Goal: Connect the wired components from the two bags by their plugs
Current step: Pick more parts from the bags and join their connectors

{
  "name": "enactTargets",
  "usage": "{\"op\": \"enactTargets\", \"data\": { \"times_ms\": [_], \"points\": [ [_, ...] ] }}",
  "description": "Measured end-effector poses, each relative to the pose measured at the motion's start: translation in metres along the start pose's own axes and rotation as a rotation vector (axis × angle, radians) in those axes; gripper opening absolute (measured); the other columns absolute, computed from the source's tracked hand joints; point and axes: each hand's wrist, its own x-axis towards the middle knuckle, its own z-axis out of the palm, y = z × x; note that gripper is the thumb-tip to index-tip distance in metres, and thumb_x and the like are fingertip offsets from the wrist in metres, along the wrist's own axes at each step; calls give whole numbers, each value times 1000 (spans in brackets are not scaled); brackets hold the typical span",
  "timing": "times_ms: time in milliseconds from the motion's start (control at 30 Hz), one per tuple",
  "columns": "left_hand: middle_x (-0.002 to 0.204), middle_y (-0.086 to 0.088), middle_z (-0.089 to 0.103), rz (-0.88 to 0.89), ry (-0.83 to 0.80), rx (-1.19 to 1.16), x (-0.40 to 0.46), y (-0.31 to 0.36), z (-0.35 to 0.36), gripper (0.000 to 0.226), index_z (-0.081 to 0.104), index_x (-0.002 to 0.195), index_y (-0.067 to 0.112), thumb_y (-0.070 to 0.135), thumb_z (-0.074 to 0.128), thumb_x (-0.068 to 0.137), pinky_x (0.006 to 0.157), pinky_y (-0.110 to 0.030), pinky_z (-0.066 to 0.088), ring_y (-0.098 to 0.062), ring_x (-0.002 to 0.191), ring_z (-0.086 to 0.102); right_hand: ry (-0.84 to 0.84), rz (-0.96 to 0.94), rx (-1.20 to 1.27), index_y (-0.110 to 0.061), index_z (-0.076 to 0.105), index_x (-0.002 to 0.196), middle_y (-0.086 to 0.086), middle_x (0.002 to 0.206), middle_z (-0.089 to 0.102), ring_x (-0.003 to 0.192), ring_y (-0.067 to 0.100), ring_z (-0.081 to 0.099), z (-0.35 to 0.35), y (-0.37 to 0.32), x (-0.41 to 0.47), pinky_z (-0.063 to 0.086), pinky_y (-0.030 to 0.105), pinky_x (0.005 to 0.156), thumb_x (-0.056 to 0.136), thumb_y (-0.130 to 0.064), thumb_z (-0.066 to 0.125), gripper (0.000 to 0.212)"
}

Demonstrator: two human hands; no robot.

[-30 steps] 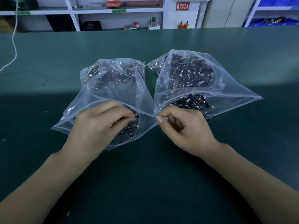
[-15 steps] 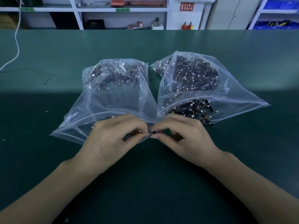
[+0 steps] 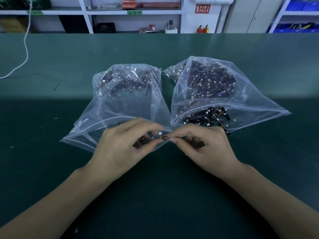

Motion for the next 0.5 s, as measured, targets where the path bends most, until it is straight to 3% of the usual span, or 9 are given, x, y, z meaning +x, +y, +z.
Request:
{"op": "enactTargets", "data": {
  "times_ms": [200, 333, 500],
  "points": [
    [97, 13, 74, 46, 9, 131, 2, 3, -4, 6, 83, 101, 20, 22, 78, 100, 58, -36, 56, -9, 76, 68, 2, 10, 50, 0, 78, 101, -29, 96, 67, 78, -18, 65, -3, -2, 0, 44, 3, 70, 93, -1, 77, 8],
    [88, 10, 73, 24, 51, 98, 3, 4, -3, 9, 82, 97, 17, 21, 75, 101, 57, -35, 55, -11, 71, 65, 3, 55, 22, -7, 80, 100, -42, 90, 61, 59, -1, 60, -2, -1, 1, 41, 7, 64, 94, -4, 79, 7],
    [85, 9, 71, 35, 78, 74, 4, 5, -1, 10, 83, 98, 15, 18, 74, 101, 58, -32, 53, -9, 68, 63, 32, 79, -1, -11, 80, 98, -42, 88, 58, 56, 3, 51, -2, -3, 3, 41, 11, 60, 93, -7, 80, 6]
  ]
}}
